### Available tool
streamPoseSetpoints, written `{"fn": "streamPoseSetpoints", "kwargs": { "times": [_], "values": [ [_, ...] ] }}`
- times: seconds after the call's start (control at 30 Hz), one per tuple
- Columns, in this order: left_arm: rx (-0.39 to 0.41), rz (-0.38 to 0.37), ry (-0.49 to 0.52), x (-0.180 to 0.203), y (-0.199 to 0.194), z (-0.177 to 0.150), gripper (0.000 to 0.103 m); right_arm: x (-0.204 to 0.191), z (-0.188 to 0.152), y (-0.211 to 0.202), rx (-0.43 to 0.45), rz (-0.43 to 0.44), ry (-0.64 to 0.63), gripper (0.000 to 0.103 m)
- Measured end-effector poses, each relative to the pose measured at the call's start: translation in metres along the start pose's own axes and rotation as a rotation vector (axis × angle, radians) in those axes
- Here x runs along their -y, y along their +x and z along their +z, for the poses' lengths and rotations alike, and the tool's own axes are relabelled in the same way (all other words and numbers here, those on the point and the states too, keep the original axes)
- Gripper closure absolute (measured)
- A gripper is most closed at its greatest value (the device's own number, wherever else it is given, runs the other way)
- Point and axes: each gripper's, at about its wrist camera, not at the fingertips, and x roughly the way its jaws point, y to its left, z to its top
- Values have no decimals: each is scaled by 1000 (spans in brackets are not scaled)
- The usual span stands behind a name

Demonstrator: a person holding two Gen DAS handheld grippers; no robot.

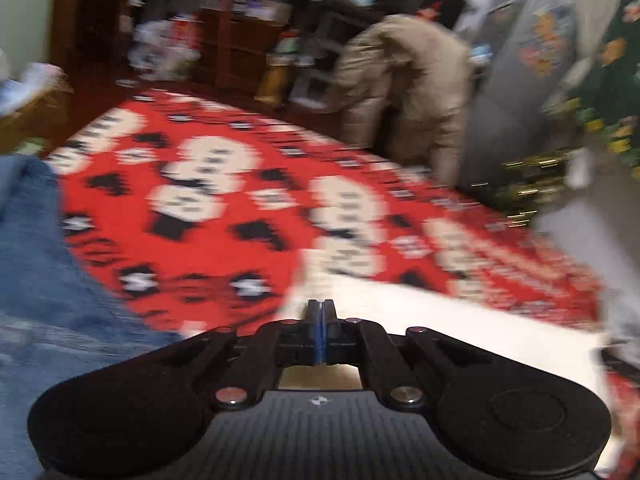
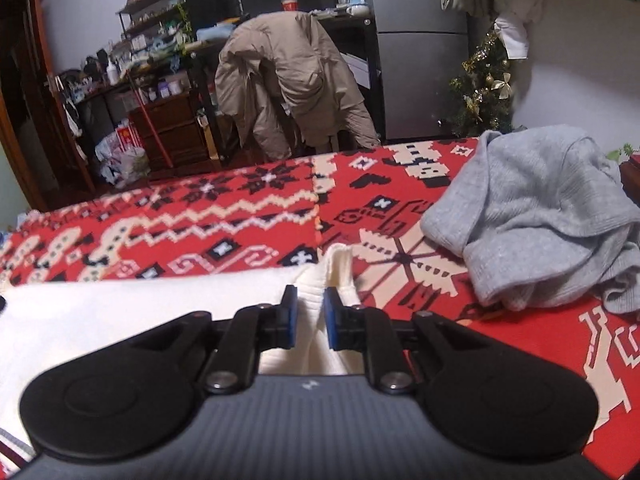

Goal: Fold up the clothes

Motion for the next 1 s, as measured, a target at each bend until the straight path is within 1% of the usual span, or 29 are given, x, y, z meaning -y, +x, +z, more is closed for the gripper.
{"fn": "streamPoseSetpoints", "kwargs": {
  "times": [0.07,0.13,0.17,0.2,0.27,0.3,0.37,0.43,0.47,0.53,0.7,0.77,0.8,0.83,0.87,1.0],
  "values": [
    [2,-25,-29,-4,-3,2,101,4,0,1,-8,-41,14,89],
    [8,-43,-46,-6,-8,3,100,10,1,1,-14,-98,32,92],
    [13,-39,-39,-6,-11,3,100,15,1,0,-13,-114,49,92],
    [12,-35,-35,-7,-15,3,100,19,2,-1,-5,-108,76,92],
    [-12,-39,-55,-12,-23,-2,99,22,5,-7,14,-73,129,92],
    [-34,-49,-81,-16,-27,-5,97,20,7,-10,24,-55,132,92],
    [-76,-92,-141,-25,-38,-12,95,9,10,-16,40,-29,105,92],
    [-94,-114,-171,-30,-49,-17,89,-5,10,-22,44,11,70,90],
    [-93,-112,-161,-30,-54,-18,89,-13,9,-26,44,37,52,90],
    [-97,-83,-139,-29,-65,-23,89,-28,8,-36,54,89,11,90],
    [-184,-40,-153,-34,-85,-52,88,-64,6,-62,81,191,-82,89],
    [-192,-24,-164,-34,-92,-58,83,-72,4,-70,85,225,-103,88],
    [-192,-23,-183,-36,-95,-59,76,-76,4,-73,88,231,-112,88],
    [-193,-23,-201,-37,-98,-61,67,-79,4,-76,91,230,-118,88],
    [-194,-28,-221,-39,-101,-63,64,-80,3,-77,93,231,-117,88],
    [-209,-61,-294,-49,-107,-68,63,-74,5,-80,93,243,-77,88]
  ]
}}
